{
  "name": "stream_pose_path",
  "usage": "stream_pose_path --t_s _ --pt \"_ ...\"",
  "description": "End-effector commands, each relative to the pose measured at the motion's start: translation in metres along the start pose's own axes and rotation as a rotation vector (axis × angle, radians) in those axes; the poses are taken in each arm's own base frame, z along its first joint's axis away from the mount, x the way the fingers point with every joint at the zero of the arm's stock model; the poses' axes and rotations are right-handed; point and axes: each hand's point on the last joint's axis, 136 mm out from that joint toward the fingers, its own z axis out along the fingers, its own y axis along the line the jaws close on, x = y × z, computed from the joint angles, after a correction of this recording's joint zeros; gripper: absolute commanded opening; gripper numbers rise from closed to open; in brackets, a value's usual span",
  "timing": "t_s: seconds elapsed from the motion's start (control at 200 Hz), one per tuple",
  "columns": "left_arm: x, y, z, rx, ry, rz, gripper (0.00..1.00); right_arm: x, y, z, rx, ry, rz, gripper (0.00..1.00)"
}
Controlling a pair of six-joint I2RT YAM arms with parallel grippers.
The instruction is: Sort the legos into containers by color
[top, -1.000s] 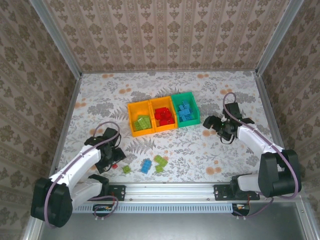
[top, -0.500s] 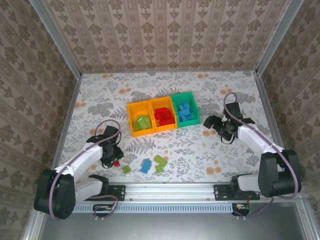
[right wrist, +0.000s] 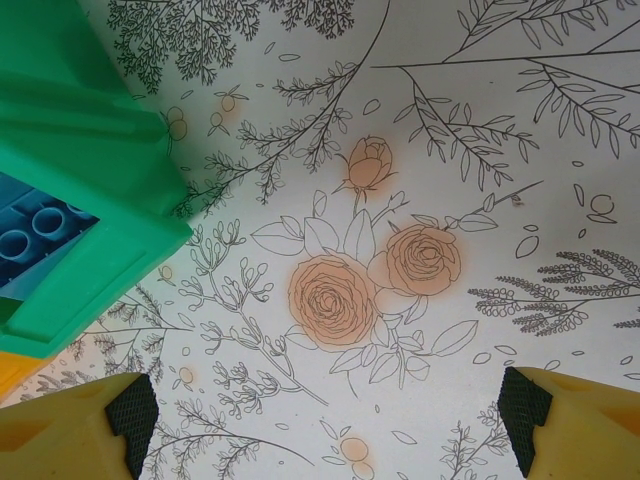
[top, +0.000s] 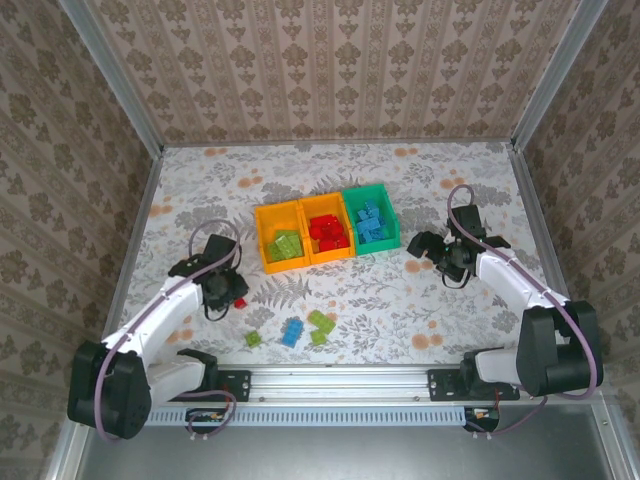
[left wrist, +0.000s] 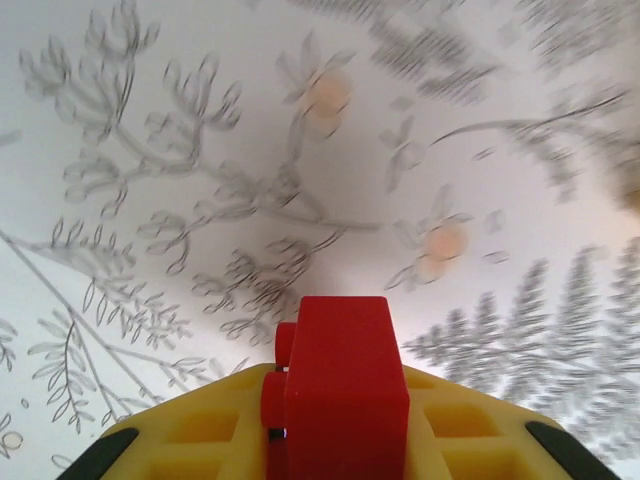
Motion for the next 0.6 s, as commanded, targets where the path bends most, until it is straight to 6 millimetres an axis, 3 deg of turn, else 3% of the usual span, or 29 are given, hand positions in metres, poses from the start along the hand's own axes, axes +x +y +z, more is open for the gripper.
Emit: stream_pose_path --t_s 0.0,0.14,0.355,0.48,0.595 --pt "-0.024 -0.019 -0.018 0.041 -0.082 0.054 0.28 0.007 0.000 -0.004 -0.015 0.022 0.007 0.92" --pt "-0.048 -0.053 -0.036 0.113 -0.141 0.130 0.28 0.009 0.003 -0.005 -0.043 0.022 0.011 0.91" --pt "-0.079 -0.134 -0.067 0.246 -0.243 0.309 0.29 0.019 0.003 -0.001 -0.063 0.045 0.026 0.90" --pt "-0.072 -0.196 -0.078 0.338 -0.271 0.454 0.30 0.025 0.005 0.000 -0.066 0.053 0.021 0.90" --pt "-0.060 -0.245 -0.073 0.424 -0.226 0.542 0.30 0.032 0.010 0.003 -0.070 0.063 0.011 0.90"
